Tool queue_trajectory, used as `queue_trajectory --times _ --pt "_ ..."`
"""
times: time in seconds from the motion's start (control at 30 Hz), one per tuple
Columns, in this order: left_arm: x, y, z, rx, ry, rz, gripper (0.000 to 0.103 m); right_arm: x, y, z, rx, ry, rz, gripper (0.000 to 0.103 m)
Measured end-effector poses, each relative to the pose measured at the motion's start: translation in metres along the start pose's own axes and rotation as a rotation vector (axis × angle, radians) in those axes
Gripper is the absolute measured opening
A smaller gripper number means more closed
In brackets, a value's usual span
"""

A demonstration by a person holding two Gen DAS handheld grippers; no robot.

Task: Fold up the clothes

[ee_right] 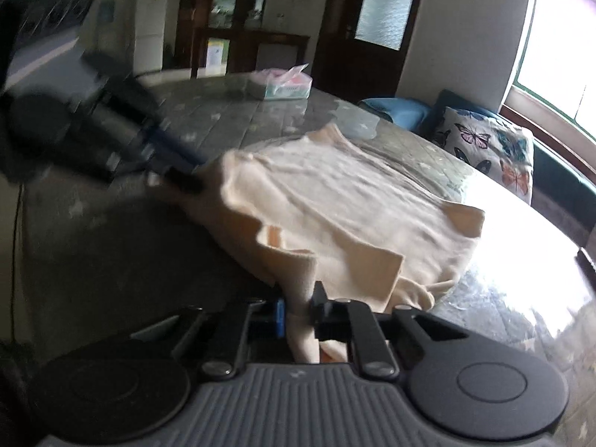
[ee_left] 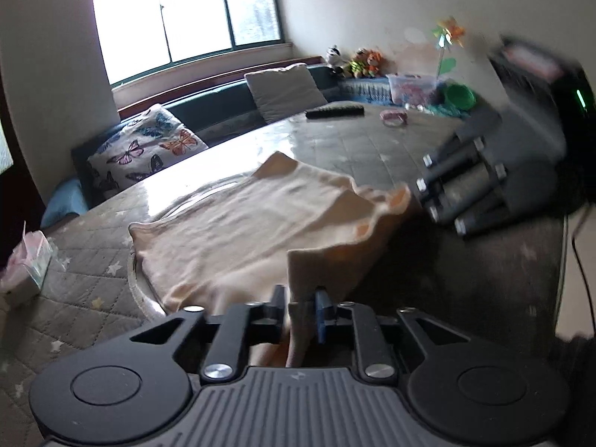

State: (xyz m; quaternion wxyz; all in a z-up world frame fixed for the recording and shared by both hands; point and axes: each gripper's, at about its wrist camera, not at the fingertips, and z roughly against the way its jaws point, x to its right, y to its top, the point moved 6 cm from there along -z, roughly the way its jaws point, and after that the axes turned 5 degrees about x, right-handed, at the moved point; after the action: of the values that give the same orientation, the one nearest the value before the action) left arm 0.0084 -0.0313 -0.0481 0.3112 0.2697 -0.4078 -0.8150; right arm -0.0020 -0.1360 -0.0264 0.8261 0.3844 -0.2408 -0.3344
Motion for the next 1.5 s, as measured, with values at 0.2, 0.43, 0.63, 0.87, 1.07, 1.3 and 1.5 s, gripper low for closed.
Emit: queue_trajectory --times 0.2,0.43,0.63,0.87,1.07,1.3,1.5 --pt "0.010 -0.026 0.004 -0.038 0.069 -0.079 0.047 0.001 0.013 0.011 0.038 -0.010 -0.059 0.010" --pt "0.012 -0.035 0.000 -0.023 0.154 -0.137 0.053 0.007 0.026 0.018 0.065 -0.029 -0.126 0.010" --pt "0.014 -0.037 -0.001 -0.008 0.165 -0.177 0.017 0.003 0.032 0.027 0.083 -0.038 -0.138 0.010" --pt "0.023 -0.019 0.056 0.049 0.099 -0.152 0.008 -0.005 0.031 0.050 0.098 -0.036 -0.132 0.009" --pt "0.029 0.005 0.111 0.100 0.036 -0.090 0.008 -0.021 0.033 0.102 0.128 0.019 -0.178 0.009" --pt "0.001 0.031 0.078 0.103 0.055 -0.044 0.008 -0.011 0.045 0.105 0.134 0.035 -0.209 0.009" --pt "-0.037 0.044 0.015 0.037 0.047 0.023 0.008 0.035 0.057 0.064 0.091 0.017 -0.282 0.009"
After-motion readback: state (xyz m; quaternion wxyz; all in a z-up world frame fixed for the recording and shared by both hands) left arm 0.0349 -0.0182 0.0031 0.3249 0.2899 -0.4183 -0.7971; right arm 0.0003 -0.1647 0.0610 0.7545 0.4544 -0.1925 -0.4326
